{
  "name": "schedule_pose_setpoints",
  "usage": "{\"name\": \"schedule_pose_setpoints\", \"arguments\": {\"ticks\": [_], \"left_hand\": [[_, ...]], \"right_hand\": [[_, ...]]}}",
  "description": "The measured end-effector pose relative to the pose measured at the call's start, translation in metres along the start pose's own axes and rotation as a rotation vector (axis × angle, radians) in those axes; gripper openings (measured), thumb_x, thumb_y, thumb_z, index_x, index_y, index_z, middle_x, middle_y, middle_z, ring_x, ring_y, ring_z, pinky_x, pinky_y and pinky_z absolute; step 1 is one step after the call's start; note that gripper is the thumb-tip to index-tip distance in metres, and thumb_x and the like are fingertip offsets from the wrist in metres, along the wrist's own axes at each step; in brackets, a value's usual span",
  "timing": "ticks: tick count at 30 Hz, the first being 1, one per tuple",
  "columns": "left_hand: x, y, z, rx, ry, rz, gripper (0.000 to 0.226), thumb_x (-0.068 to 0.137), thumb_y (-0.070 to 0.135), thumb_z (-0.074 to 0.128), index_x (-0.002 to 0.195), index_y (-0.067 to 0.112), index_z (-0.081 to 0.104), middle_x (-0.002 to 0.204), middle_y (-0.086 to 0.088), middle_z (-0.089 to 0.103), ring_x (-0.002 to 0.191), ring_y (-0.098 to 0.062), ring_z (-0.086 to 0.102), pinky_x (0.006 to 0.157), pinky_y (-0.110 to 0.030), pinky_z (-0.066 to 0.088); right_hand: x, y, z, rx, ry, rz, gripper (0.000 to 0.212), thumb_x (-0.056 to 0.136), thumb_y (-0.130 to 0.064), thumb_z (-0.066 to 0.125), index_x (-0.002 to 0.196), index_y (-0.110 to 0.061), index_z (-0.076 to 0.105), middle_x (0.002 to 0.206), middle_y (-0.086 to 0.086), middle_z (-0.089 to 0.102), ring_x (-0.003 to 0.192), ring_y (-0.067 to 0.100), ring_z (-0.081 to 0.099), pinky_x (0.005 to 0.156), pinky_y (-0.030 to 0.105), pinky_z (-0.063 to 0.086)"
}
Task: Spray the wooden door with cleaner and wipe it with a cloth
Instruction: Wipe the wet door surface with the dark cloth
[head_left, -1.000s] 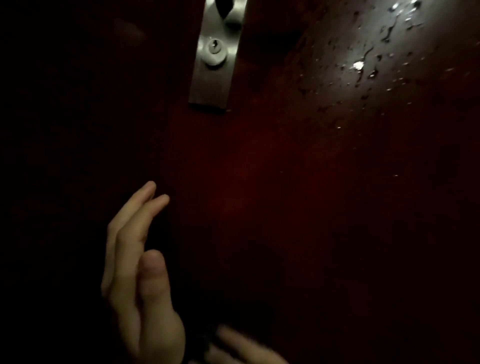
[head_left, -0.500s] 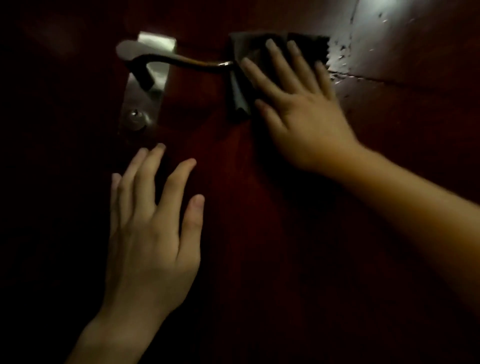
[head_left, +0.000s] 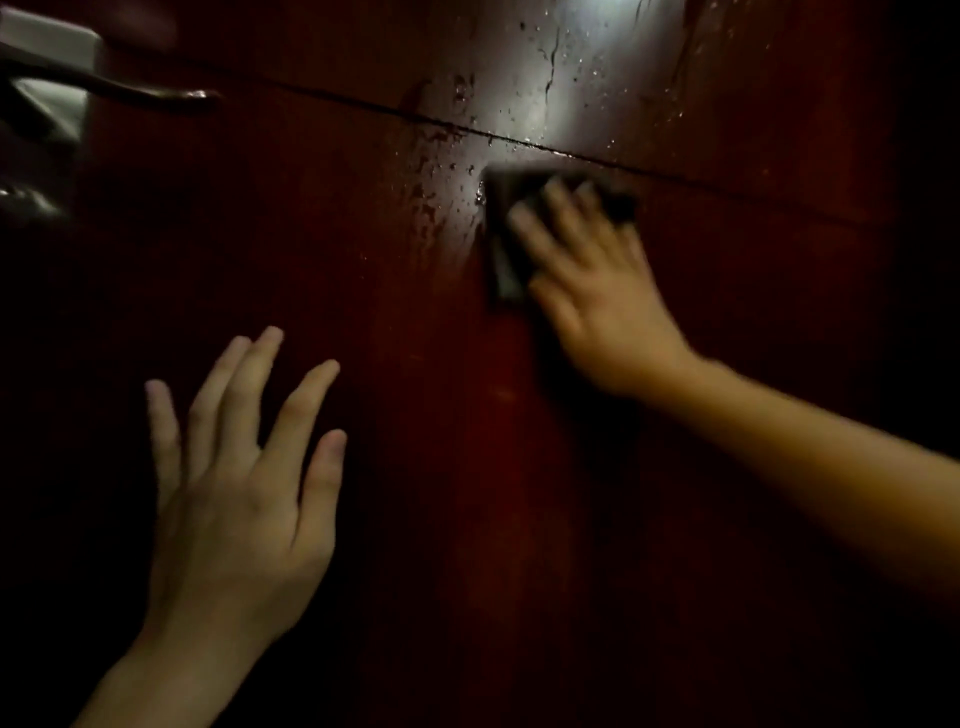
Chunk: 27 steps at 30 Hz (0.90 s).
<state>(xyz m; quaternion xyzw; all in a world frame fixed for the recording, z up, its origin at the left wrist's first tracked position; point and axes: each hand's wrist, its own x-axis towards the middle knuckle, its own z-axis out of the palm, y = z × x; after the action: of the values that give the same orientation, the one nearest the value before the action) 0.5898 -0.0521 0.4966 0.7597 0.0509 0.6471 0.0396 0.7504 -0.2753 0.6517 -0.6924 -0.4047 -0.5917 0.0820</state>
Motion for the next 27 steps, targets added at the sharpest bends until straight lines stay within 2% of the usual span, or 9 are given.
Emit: {"name": "schedule_pose_setpoints", "arguments": {"ticks": [1,3,6,8,10,13,18,23,27], "left_hand": [[-0.003,0.003,0.003,0.002,0.005,-0.004,0.056,0.105,0.044,0.028,0.150,0.020,0.049,0.170,-0.007,0.025,0.161,-0.024,0.013,0.128,-0.054,-0.009],[-0.015,0.006,0.006,-0.008,0.016,-0.035,0.056,0.105,0.044,0.027,0.150,0.019,0.049,0.170,-0.008,0.024,0.161,-0.023,0.011,0.128,-0.055,-0.008],[-0.050,0.002,0.002,-0.045,0.007,-0.119,0.056,0.105,0.044,0.026,0.151,0.020,0.048,0.171,-0.007,0.022,0.161,-0.022,0.010,0.129,-0.051,-0.006],[-0.078,-0.002,0.000,-0.015,-0.012,-0.166,0.055,0.106,0.042,0.027,0.152,0.020,0.047,0.172,-0.007,0.018,0.161,-0.021,0.006,0.130,-0.048,-0.007],[-0.101,-0.007,0.001,0.004,-0.013,-0.192,0.054,0.107,0.040,0.029,0.154,0.020,0.045,0.173,-0.008,0.015,0.161,-0.021,0.003,0.130,-0.047,-0.007],[-0.132,-0.019,0.005,-0.007,-0.005,-0.186,0.052,0.109,0.037,0.030,0.155,0.018,0.045,0.173,-0.010,0.016,0.162,-0.026,0.005,0.130,-0.051,-0.004],[-0.164,-0.037,0.008,-0.043,0.069,-0.221,0.048,0.110,0.033,0.032,0.150,0.014,0.051,0.169,-0.017,0.024,0.159,-0.034,0.015,0.129,-0.059,0.005],[-0.184,-0.043,0.019,0.016,0.119,-0.173,0.044,0.110,0.027,0.037,0.149,0.012,0.052,0.164,-0.023,0.029,0.156,-0.042,0.022,0.128,-0.054,0.005],[-0.210,-0.046,0.030,0.113,0.085,-0.076,0.047,0.110,0.027,0.040,0.154,0.012,0.045,0.164,-0.028,0.027,0.155,-0.046,0.021,0.127,-0.055,0.005]], "right_hand": [[0.016,0.010,-0.006,0.068,0.017,0.160,0.058,0.105,-0.044,0.027,0.162,-0.039,0.014,0.173,0.000,-0.001,0.159,0.026,-0.004,0.127,0.055,0.001],[0.024,0.005,-0.005,0.134,0.009,0.307,0.059,0.107,-0.041,0.028,0.163,-0.040,0.007,0.173,0.000,-0.010,0.158,0.023,-0.016,0.126,0.051,-0.009],[-0.031,-0.043,0.015,0.063,-0.018,0.100,0.061,0.104,-0.040,0.032,0.163,-0.037,0.013,0.173,0.003,-0.002,0.158,0.027,-0.011,0.125,0.050,-0.006],[-0.095,-0.080,0.030,-0.014,-0.127,-0.141,0.058,0.108,-0.041,0.031,0.163,-0.037,0.014,0.173,0.002,0.001,0.159,0.027,-0.005,0.126,0.051,-0.002],[-0.142,-0.104,0.040,-0.047,-0.221,-0.241,0.057,0.110,-0.043,0.029,0.164,-0.038,0.010,0.173,0.000,0.000,0.159,0.030,0.006,0.126,0.054,0.001],[-0.166,-0.127,0.055,-0.074,-0.186,-0.166,0.057,0.109,-0.043,0.031,0.164,-0.035,0.015,0.173,0.005,0.006,0.158,0.034,0.013,0.125,0.056,0.007],[-0.187,-0.156,0.063,0.008,-0.156,-0.004,0.056,0.111,-0.041,0.031,0.164,-0.031,0.015,0.172,0.010,0.006,0.159,0.032,-0.001,0.126,0.055,-0.002],[-0.285,-0.185,0.090,0.054,-0.221,-0.079,0.058,0.111,-0.041,0.034,0.164,-0.033,0.012,0.170,0.005,-0.004,0.156,0.027,-0.009,0.125,0.053,-0.006],[-0.391,-0.182,0.118,0.005,-0.272,-0.128,0.064,0.108,-0.050,0.036,0.164,-0.035,0.008,0.172,0.002,-0.009,0.158,0.031,0.006,0.124,0.053,-0.001]]}}
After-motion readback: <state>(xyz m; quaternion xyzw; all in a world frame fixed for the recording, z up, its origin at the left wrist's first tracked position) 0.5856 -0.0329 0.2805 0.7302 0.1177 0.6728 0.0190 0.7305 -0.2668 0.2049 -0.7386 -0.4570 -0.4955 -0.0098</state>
